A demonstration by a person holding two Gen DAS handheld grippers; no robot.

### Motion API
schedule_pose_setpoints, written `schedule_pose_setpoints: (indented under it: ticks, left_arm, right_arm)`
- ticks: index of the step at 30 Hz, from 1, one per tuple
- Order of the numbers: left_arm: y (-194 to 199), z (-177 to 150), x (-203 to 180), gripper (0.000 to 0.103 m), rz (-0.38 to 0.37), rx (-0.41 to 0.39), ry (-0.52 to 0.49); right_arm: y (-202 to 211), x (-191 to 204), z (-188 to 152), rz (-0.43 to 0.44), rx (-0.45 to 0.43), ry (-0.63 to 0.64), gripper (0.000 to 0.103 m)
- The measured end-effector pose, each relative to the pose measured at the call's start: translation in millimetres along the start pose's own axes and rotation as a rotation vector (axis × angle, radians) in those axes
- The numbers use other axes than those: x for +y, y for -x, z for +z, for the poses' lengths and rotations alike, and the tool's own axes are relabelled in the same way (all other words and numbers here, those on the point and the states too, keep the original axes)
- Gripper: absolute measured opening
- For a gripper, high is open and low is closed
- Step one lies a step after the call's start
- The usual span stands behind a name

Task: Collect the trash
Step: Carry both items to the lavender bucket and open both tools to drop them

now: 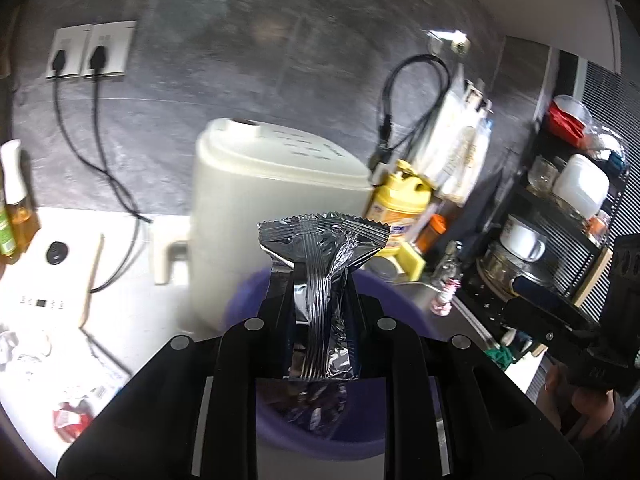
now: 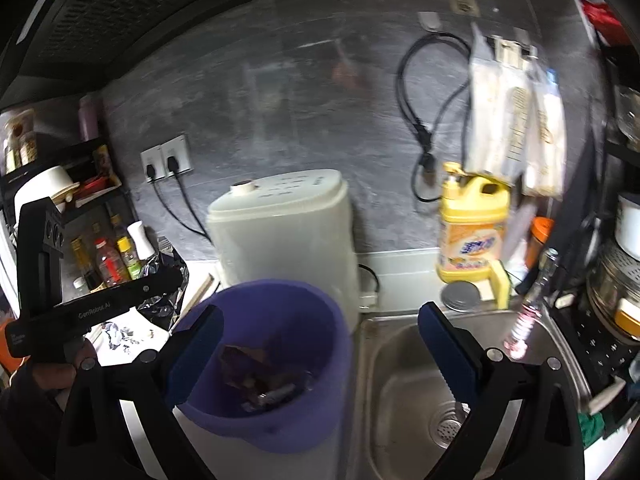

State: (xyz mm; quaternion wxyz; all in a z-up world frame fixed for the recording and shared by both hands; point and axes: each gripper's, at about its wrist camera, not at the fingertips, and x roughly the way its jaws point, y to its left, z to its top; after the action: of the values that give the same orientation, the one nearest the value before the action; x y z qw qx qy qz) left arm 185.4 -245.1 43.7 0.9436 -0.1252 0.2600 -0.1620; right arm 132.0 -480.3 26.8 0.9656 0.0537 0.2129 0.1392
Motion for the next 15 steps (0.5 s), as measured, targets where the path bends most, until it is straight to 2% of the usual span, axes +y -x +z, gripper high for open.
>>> schedule_pose_setpoints:
  ticks: [1,2,3,4,10,15]
  left_arm:
    - [-3.1,0.0,-4.2,0.052,-0.022,0.004,0.002]
    - [-5.3,0.3,-7.0,0.069,-0.041,-0.002,0.009]
    - [-3.6,0.6,-7.7,0.091,-0.048,-0.023,0.02]
    - [-2.4,0.8,-8.4,0.097,-0.052,-0.04,0.026]
    - [-0.6,2.7,-4.6,0.097,-0.036,-0.018,0.027]
    - [14.5,1.8,14.9,0.097,0.008,-0.003,0.029]
  right_arm:
    - [3.1,-4.8,-1.0,-0.008,-0.002,-0.005,0.095]
    - [6.2,-7.7,-1.9,-0.015,-0.004,-0.008,0.095]
    - [8.7,-10.9,-2.3,-0.021,-0.007,-0.01,0.095]
    - [11.4,-13.7,-2.7,-0.028,-0.01,-0.012,0.095]
    - [16.2,-14.6,-3.6,-0.041,-0.01,-0.028,0.095]
    - [11.4,3.8,-5.5,-0.028,0.001,-0.034,0.095]
